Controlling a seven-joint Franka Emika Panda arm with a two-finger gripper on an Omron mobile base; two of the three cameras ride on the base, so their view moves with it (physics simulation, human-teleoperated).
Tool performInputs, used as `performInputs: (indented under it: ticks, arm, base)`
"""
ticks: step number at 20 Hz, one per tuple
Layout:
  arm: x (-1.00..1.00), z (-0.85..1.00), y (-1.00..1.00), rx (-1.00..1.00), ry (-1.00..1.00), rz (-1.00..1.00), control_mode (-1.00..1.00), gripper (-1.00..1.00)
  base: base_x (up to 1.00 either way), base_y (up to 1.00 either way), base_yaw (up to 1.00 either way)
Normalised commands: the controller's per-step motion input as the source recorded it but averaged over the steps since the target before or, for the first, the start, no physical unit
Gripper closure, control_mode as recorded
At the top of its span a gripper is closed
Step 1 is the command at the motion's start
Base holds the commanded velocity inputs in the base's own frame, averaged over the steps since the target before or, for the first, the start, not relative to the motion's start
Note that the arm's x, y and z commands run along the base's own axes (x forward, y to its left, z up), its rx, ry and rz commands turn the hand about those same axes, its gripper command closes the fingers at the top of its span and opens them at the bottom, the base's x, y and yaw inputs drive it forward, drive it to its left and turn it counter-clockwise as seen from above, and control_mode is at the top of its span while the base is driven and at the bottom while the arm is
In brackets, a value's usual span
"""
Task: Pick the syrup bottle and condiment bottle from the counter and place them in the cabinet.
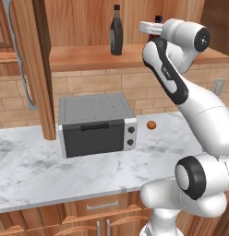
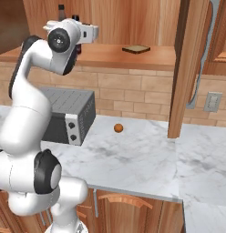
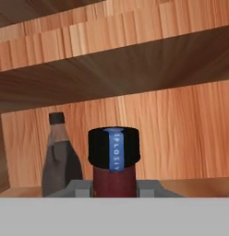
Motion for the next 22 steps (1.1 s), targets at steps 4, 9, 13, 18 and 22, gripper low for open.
performInputs:
  ticks: [4,9,13,18,22]
  arm:
    - [0.09,-0.1,0.05,-0.03,-0.07,0.0,-1.0,1.0]
    - [0.2,-0.02,0.16,-0.09,0.0,-0.05,-1.0,1.0]
    - [0.28,0.0,0.06,-0.07,0.0,-0.1,-1.0,1.0]
    - [0.41,0.0,0.0,-0.03,0.06,-0.07,-1.0,1.0]
    - [0.52,0.0,0.0,-0.02,0.12,-0.06,-1.0,1.0]
  base:
    - [0.0,0.0,0.0]
    - [0.0,0.0,0.0]
    - [0.0,0.0,0.0]
    - [0.0,0.0,0.0]
    - [0.0,0.0,0.0]
